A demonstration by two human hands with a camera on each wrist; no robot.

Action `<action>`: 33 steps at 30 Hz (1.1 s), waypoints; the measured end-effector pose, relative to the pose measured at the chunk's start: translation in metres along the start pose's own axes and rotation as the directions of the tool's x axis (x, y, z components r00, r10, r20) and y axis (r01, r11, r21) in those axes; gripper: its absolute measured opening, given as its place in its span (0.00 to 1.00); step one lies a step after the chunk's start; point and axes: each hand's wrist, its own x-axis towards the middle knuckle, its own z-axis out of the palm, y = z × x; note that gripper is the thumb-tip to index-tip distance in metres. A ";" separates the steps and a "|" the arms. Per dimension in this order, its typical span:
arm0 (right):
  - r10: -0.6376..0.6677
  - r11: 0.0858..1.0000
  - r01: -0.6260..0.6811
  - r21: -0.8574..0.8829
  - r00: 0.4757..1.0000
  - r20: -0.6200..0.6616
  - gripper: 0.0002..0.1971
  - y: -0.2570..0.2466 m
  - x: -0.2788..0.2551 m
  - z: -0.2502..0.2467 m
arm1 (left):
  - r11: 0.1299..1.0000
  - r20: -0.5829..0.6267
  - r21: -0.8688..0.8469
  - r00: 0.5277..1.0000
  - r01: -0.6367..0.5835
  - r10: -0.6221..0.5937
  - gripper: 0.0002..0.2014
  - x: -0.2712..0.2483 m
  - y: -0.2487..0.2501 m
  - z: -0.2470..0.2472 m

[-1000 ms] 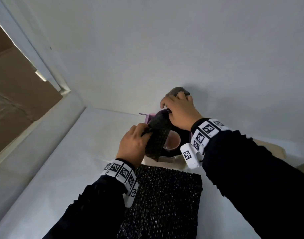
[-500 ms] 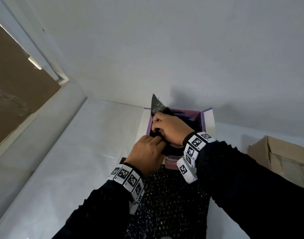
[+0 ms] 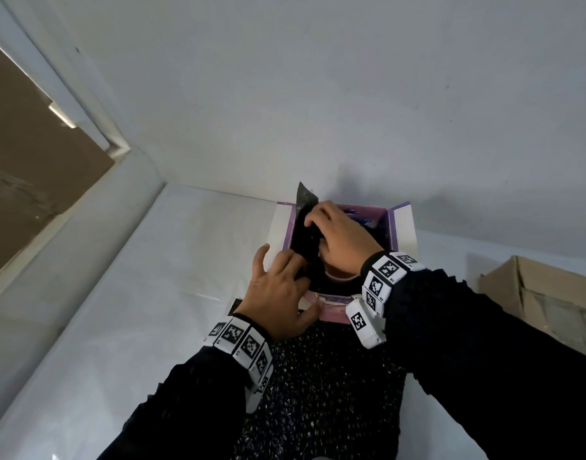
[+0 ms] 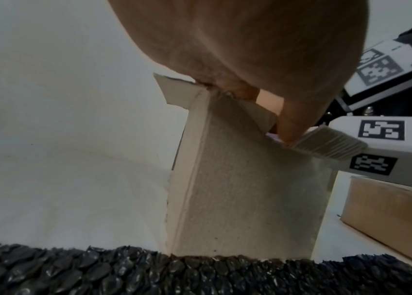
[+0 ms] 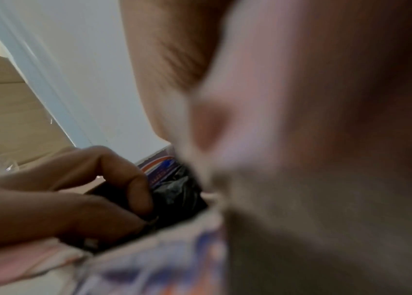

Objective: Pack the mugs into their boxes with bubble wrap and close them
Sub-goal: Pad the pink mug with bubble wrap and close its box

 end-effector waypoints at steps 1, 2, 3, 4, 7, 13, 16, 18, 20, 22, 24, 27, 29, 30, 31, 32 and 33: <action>0.028 0.999 -0.029 0.013 0.996 0.090 0.24 0.001 -0.001 0.003 | 1.000 0.011 0.012 1.000 -0.002 0.002 0.22 0.000 0.000 0.001; 0.044 0.999 -0.043 -0.011 0.984 0.175 0.26 0.000 -0.002 0.006 | 1.000 0.024 0.026 1.000 -0.010 0.009 0.22 0.000 0.000 0.001; 0.051 0.997 -0.037 -0.063 0.968 0.244 0.28 0.000 -0.003 0.008 | 0.999 0.040 0.040 0.999 -0.020 0.018 0.21 0.000 -0.001 0.002; 0.055 0.992 -0.018 -0.126 0.954 0.296 0.29 0.000 -0.004 0.010 | 0.998 0.054 0.051 0.998 -0.031 0.028 0.19 0.000 -0.003 0.003; 0.050 0.960 0.060 -0.274 0.925 0.376 0.26 0.000 -0.003 0.011 | 0.996 0.055 0.063 0.997 -0.059 0.055 0.13 0.002 -0.007 0.006; 0.092 0.971 -0.055 -0.231 0.984 0.154 0.27 -0.004 0.000 0.004 | 0.993 0.007 0.045 0.994 -0.108 0.108 0.15 0.005 -0.006 0.011; 0.133 0.958 -0.065 -0.280 0.964 0.229 0.32 -0.001 -0.003 0.006 | 0.993 0.016 0.065 0.995 -0.103 0.102 0.18 0.006 -0.005 0.011; 0.128 0.937 -0.001 -0.350 0.932 0.340 0.28 0.000 -0.004 0.008 | 0.991 0.033 0.091 0.995 -0.101 0.098 0.18 0.008 -0.005 0.010; 0.128 0.941 0.011 -0.338 0.913 0.387 0.25 -0.001 -0.005 0.004 | 0.991 0.039 0.096 0.995 -0.096 0.093 0.17 0.009 -0.005 0.009; 0.158 0.956 -0.032 -0.292 0.893 0.420 0.25 -0.006 -0.006 -0.005 | 0.992 0.039 0.101 0.997 -0.076 0.072 0.21 0.009 -0.005 0.010; 0.178 0.966 -0.073 -0.249 0.886 0.429 0.24 -0.009 -0.011 -0.015 | 0.992 0.051 0.113 0.997 -0.055 0.050 0.24 0.009 -0.005 0.011; 0.136 0.983 -0.081 -0.165 0.925 0.356 0.19 -0.015 -0.027 -0.024 | 0.991 0.051 0.119 0.997 -0.064 0.058 0.10 0.009 -0.004 0.009; 0.089 0.994 -0.066 -0.086 0.953 0.291 0.16 -0.020 -0.043 -0.023 | 0.992 0.045 0.099 0.997 -0.073 0.069 0.07 0.009 -0.002 0.007; 0.064 0.997 -0.049 -0.060 0.957 0.283 0.15 -0.024 -0.050 -0.022 | 0.992 0.026 0.100 0.997 -0.081 0.079 0.06 0.008 -0.001 0.008; 0.050 0.998 -0.039 -0.042 0.953 0.298 0.16 -0.026 -0.058 -0.019 | 0.991 0.006 0.099 0.996 -0.090 0.090 0.05 0.006 0.000 0.009; 0.054 0.999 -0.049 -0.023 0.944 0.324 0.16 -0.029 -0.067 -0.017 | 0.990 -0.008 0.096 0.995 -0.102 0.103 0.05 0.005 0.002 0.009; 0.074 0.997 -0.077 -0.005 0.935 0.346 0.17 -0.031 -0.075 -0.016 | 0.990 -0.003 0.084 0.994 -0.110 0.111 0.05 0.003 0.005 0.007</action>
